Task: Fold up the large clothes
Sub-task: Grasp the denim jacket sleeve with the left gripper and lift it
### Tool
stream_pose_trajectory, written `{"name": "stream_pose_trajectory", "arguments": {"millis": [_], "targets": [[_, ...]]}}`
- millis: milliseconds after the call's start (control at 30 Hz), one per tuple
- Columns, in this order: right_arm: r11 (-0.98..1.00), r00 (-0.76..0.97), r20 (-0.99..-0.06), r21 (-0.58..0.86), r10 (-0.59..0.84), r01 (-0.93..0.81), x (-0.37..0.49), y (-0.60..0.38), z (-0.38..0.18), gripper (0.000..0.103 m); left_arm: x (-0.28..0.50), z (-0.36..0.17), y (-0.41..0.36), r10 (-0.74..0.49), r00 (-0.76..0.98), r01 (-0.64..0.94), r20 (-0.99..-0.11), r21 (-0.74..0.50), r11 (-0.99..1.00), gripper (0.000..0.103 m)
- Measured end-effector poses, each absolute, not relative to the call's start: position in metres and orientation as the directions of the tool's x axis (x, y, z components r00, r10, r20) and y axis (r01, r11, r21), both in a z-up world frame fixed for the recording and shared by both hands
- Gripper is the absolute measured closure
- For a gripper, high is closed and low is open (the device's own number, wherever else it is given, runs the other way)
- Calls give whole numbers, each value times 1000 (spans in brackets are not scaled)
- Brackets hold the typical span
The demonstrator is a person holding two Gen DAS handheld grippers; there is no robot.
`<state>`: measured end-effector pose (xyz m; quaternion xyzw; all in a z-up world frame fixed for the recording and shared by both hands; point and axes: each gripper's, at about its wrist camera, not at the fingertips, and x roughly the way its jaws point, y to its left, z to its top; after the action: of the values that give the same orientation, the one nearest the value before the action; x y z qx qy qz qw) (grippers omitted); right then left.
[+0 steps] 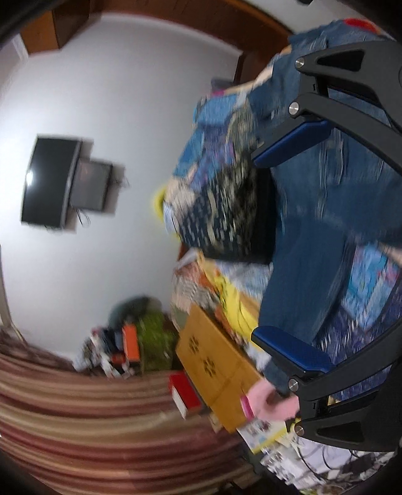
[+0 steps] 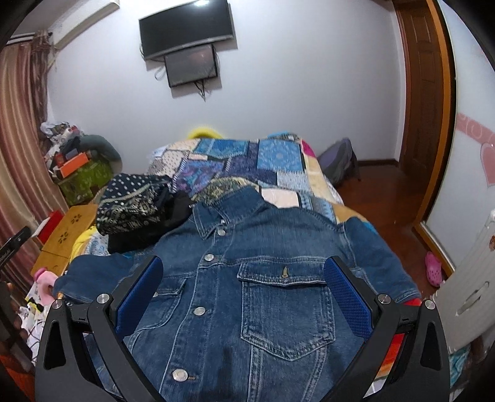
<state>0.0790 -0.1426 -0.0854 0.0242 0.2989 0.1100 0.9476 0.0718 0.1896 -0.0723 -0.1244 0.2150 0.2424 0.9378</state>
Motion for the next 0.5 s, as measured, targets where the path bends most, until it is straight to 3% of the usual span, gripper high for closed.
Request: {"name": "stream_pose_trajectory", "arguments": {"millis": [300, 500], "targets": [[977, 742, -637, 101, 210, -190, 119, -121, -104, 0, 83, -143, 299, 363, 668, -642, -650, -257, 722, 0], [975, 699, -686, 74, 202, -209, 139, -103, -119, 0, 84, -201, 344, 215, 624, -681, -752, -386, 623, 13]]}}
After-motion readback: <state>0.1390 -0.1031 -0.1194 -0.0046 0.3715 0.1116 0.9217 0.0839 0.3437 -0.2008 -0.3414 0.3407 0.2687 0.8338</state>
